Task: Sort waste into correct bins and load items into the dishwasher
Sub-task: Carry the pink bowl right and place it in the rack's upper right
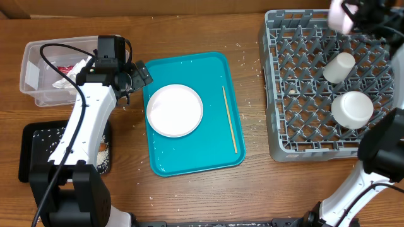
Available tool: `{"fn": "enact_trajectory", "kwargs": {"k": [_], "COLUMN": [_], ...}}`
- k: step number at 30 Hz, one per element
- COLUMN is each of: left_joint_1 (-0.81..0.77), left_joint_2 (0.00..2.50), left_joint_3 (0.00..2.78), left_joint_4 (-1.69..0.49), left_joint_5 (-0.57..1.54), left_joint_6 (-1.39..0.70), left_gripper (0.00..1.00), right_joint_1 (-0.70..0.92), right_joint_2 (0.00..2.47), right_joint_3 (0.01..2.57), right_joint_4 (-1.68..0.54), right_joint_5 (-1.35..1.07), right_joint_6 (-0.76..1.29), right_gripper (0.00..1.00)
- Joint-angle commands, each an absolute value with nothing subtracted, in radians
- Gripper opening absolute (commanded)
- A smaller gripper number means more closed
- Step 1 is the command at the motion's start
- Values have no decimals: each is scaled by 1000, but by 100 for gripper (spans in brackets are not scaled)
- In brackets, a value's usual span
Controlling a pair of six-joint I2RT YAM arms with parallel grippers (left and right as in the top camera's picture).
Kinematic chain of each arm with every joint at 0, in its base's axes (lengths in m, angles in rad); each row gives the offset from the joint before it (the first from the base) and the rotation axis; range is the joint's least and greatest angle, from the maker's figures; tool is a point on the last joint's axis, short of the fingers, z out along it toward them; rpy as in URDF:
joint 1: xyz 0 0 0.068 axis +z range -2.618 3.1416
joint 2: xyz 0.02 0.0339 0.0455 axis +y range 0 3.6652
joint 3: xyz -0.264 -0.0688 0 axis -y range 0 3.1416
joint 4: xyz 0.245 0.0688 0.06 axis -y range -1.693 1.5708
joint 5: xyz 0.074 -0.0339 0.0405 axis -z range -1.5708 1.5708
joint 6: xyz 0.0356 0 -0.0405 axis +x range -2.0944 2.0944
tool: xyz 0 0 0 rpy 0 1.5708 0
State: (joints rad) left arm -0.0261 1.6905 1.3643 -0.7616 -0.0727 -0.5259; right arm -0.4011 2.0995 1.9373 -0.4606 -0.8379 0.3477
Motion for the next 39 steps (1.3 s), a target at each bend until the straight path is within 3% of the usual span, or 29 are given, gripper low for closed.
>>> {"fn": "enact_trajectory", "kwargs": {"k": [1,10,22,39], "left_joint_1": [-33,-33,-33,-33], "left_joint_2": [1662,1662,1662,1662], "left_joint_3": [1381,1381,1381,1381], "left_joint_4": [-759,-758,-758,-758], "left_joint_5": [-86,-85,-85,-85], "left_joint_6": [-546,-546,-546,-546], "left_gripper": [100,100,100,100], "right_joint_1": [-503,-656,-663,-665], "right_joint_2": [2094,2094,2095,2172], "right_joint_3": [1944,1944,1943,1935], "right_joint_4": [-496,-632,-845,-727], "right_joint_5": [-888,-1007,-1119,-1109], "right_joint_6": [419,469,415,444], "right_gripper": [4,4,4,4]}}
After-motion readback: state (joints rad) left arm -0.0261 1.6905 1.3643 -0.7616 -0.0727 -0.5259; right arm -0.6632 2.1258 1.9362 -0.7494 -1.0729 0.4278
